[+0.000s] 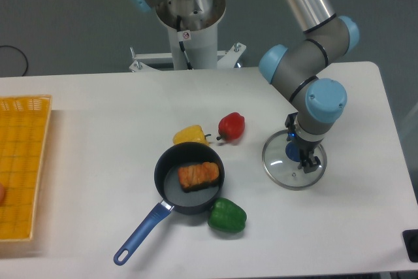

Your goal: Place the bread in the pot

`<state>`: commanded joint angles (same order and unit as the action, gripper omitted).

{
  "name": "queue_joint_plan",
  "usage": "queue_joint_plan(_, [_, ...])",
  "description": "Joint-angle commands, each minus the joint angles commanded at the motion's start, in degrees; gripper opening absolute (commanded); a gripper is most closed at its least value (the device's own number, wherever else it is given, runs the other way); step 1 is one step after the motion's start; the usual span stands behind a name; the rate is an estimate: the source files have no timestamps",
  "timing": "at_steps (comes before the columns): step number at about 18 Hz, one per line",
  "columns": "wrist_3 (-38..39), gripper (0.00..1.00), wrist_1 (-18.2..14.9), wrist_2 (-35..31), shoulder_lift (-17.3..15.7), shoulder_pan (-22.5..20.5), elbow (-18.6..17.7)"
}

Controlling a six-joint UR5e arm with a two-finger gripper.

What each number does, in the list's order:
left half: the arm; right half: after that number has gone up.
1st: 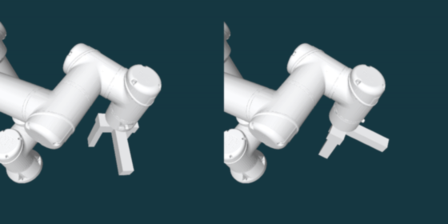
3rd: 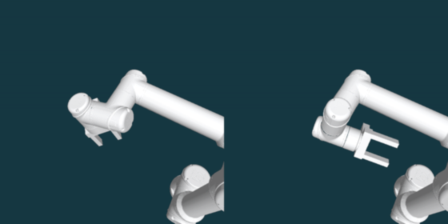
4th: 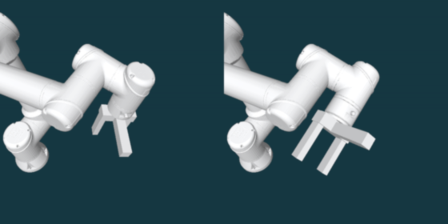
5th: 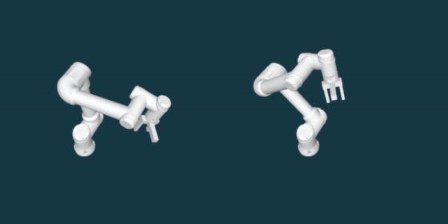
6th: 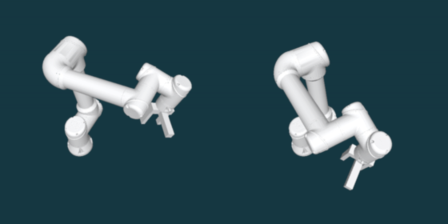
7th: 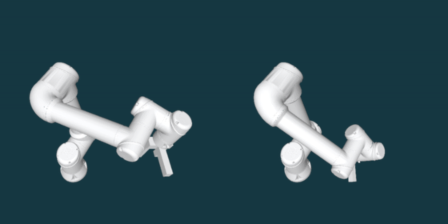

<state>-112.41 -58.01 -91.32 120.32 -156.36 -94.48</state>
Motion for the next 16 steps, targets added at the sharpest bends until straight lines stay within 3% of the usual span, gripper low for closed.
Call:
queue_joint_plan(10, [0.35,0.70,0.00,-0.09,-0.09,0.00,0.00])
queue_joint_plan(16, [0.53,0.62,0.00,-0.09,-0.09,0.00,0.09])
